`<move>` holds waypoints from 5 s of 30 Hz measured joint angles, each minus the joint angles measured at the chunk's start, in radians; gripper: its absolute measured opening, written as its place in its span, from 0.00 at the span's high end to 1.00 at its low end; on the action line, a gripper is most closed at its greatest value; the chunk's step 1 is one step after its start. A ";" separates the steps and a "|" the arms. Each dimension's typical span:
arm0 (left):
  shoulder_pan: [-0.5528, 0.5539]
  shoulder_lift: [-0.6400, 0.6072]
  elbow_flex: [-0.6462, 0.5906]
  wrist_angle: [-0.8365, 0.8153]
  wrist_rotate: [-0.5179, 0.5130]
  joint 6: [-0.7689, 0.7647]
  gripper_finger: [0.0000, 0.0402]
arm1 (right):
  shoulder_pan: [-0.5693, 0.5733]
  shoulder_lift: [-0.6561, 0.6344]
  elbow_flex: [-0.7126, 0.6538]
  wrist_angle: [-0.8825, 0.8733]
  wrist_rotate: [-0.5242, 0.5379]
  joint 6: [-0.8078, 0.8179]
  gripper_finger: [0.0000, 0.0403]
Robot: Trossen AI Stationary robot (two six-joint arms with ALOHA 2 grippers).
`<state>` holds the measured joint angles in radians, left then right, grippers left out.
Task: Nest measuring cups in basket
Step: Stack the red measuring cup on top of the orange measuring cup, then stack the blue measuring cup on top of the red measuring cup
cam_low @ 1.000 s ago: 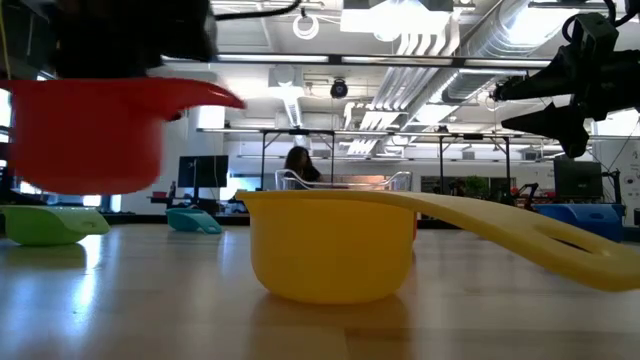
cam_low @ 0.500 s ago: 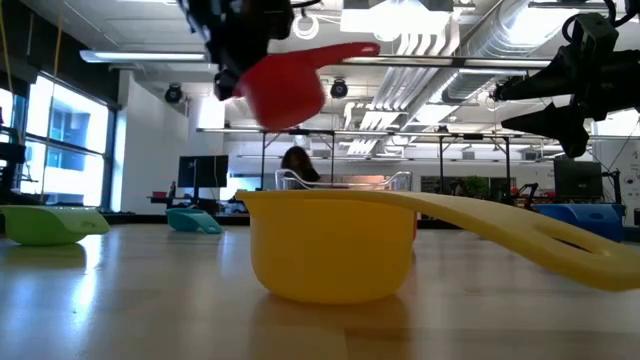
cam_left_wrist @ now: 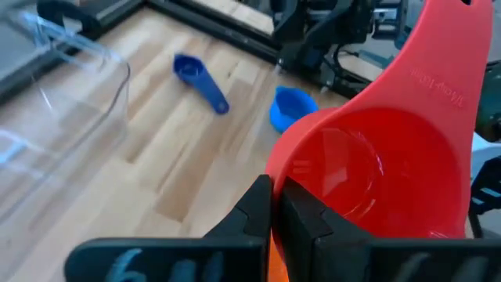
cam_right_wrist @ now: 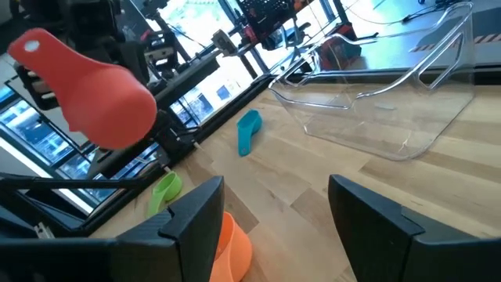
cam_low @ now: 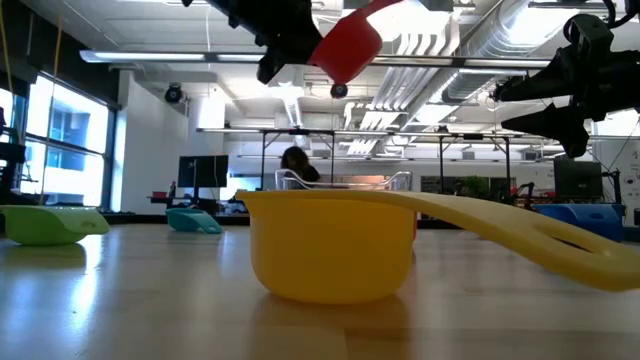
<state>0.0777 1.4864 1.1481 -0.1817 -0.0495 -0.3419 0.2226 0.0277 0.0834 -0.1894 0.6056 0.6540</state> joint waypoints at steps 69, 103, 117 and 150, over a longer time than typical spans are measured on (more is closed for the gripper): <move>-0.040 0.349 0.000 0.112 0.067 0.031 0.91 | 0.000 0.000 0.000 0.000 -0.005 0.019 0.45; -0.025 0.347 0.000 0.111 0.090 -0.030 0.79 | 0.000 0.000 0.000 0.000 -0.015 0.021 0.45; 0.008 0.164 -0.001 0.014 0.196 -0.045 0.80 | 0.000 0.000 0.000 0.159 -0.041 0.057 0.45; 0.038 -0.100 0.000 -0.173 0.133 0.019 0.80 | 0.000 0.679 0.755 -0.796 -0.068 0.608 0.45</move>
<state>0.1154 1.3865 1.1477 -0.3547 0.0834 -0.3229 0.2226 0.7070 0.8380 -0.9851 0.5374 1.2619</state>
